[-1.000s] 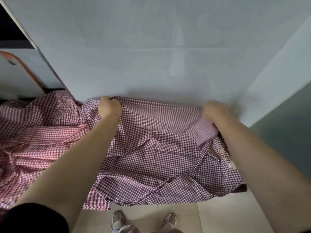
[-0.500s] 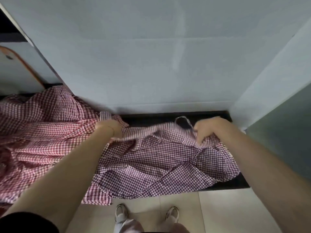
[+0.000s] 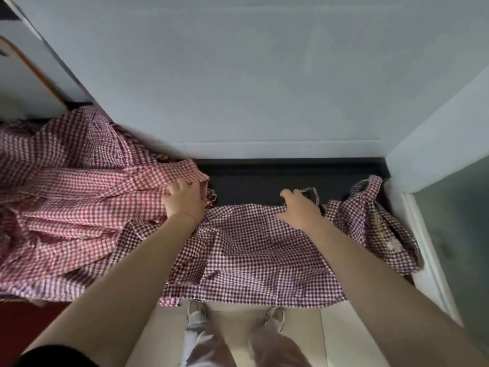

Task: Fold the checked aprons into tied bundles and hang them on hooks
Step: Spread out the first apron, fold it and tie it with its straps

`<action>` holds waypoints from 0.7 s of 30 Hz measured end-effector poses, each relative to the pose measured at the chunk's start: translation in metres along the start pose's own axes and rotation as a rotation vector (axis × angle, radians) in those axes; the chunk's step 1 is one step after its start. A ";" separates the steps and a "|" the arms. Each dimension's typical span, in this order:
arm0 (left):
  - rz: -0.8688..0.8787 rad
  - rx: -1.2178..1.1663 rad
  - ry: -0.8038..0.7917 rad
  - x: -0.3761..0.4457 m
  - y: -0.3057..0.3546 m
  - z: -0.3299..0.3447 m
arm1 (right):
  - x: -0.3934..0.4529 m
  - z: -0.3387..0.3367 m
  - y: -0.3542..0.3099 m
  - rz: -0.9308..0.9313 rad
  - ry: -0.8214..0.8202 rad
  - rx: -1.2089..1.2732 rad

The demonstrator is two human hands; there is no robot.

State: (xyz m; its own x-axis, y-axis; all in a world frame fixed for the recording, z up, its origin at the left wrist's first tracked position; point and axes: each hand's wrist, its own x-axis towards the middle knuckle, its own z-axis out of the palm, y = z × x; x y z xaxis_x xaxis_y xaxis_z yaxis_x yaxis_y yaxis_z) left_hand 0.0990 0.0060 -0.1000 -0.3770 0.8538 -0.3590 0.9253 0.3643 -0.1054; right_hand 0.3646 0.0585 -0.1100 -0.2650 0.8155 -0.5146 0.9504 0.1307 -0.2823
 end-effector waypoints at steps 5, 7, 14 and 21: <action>0.000 -0.239 -0.347 0.015 -0.027 0.033 | 0.014 0.038 -0.024 -0.006 -0.035 -0.100; 0.000 -0.342 -0.339 0.023 -0.037 0.039 | 0.021 0.035 -0.030 0.078 0.160 -0.064; -0.025 -0.609 -0.317 0.046 -0.059 0.032 | 0.044 0.025 -0.056 0.134 0.436 0.058; 0.008 -0.423 -0.347 0.074 -0.109 0.069 | 0.041 0.063 -0.112 0.047 -0.051 -0.085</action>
State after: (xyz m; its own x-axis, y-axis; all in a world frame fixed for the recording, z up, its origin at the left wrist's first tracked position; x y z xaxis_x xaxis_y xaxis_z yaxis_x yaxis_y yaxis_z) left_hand -0.0269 0.0036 -0.1787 -0.2684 0.7106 -0.6504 0.8038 0.5373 0.2553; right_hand 0.2370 0.0420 -0.1504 -0.2257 0.7921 -0.5671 0.9718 0.1418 -0.1885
